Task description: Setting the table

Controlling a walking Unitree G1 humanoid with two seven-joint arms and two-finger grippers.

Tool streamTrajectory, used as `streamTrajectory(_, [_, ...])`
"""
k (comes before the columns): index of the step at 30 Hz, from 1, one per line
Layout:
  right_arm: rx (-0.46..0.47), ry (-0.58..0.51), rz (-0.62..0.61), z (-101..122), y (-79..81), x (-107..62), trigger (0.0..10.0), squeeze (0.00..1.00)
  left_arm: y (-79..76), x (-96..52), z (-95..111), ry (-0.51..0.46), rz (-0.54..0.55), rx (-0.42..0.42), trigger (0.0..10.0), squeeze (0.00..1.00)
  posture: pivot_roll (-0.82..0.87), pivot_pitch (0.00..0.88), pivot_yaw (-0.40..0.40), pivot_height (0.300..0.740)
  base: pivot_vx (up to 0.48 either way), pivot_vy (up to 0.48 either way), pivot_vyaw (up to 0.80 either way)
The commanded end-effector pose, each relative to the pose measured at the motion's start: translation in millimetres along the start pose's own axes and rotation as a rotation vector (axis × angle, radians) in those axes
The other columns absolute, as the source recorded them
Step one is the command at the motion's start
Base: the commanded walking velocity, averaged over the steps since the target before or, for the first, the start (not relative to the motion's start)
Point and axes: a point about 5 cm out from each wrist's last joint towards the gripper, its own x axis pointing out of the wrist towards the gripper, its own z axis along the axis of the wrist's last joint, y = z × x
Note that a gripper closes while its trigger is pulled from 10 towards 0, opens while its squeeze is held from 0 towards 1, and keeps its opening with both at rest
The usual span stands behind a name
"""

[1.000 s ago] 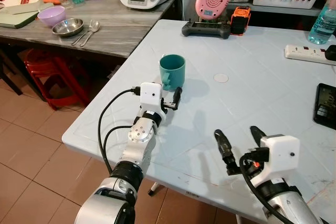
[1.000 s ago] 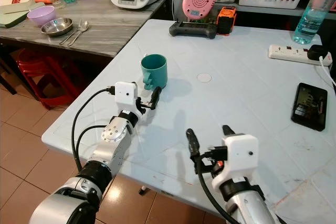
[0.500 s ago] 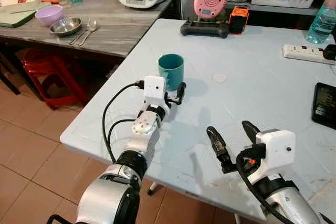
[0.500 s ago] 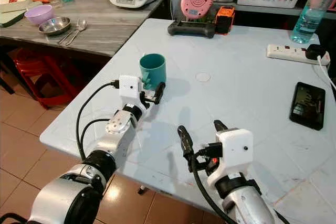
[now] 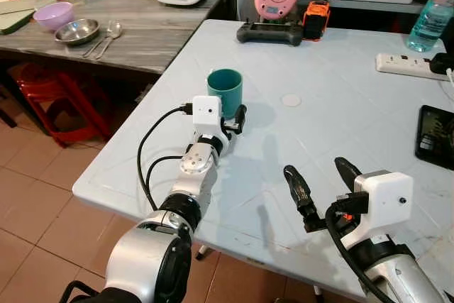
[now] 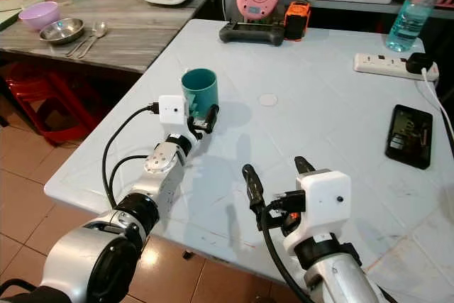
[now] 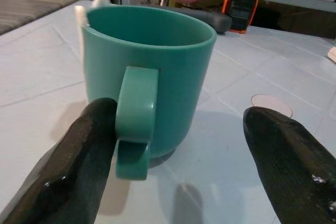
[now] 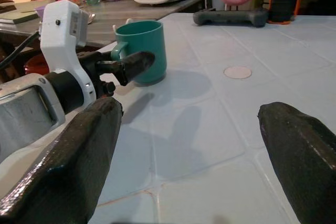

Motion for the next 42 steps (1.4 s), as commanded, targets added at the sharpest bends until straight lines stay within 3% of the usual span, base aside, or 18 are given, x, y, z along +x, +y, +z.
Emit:
streamTrajectory(1, [-0.003, -0.010, 0.004, 4.6, 2.9, -2.6, 10.0, 0.00, -2.9, 1.6, 0.7, 0.009, 0.007, -0.008, 0.0, 0.00, -0.47, 0.125, 0.093, 0.740, 0.000, 0.000, 0.00])
streamTrajectory(25, [-0.015, 0.004, -0.008, 5.5, 1.6, 0.1, 10.0, 0.00, 19.2, 1.5, 2.0, 0.036, 0.155, 0.061, 0.0, 0.00, -0.45, 0.122, 0.084, 0.740, 0.000, 0.000, 0.00])
streamTrajectory(32, [-0.013, 0.008, 0.002, 4.0, 1.9, 2.4, 10.0, 0.00, 28.8, 2.7, 8.4, 0.017, 0.189, 0.059, 0.0, 0.00, -0.44, 0.110, 0.078, 0.740, 0.000, 0.000, 0.00])
streamTrajectory(42, [-0.016, 0.008, 0.018, 3.2, 1.4, 6.2, 10.0, 0.00, 30.5, 3.0, 11.1, -0.003, 0.177, 0.029, 0.0, 0.00, -0.43, 0.101, 0.072, 0.740, 0.000, 0.000, 0.00])
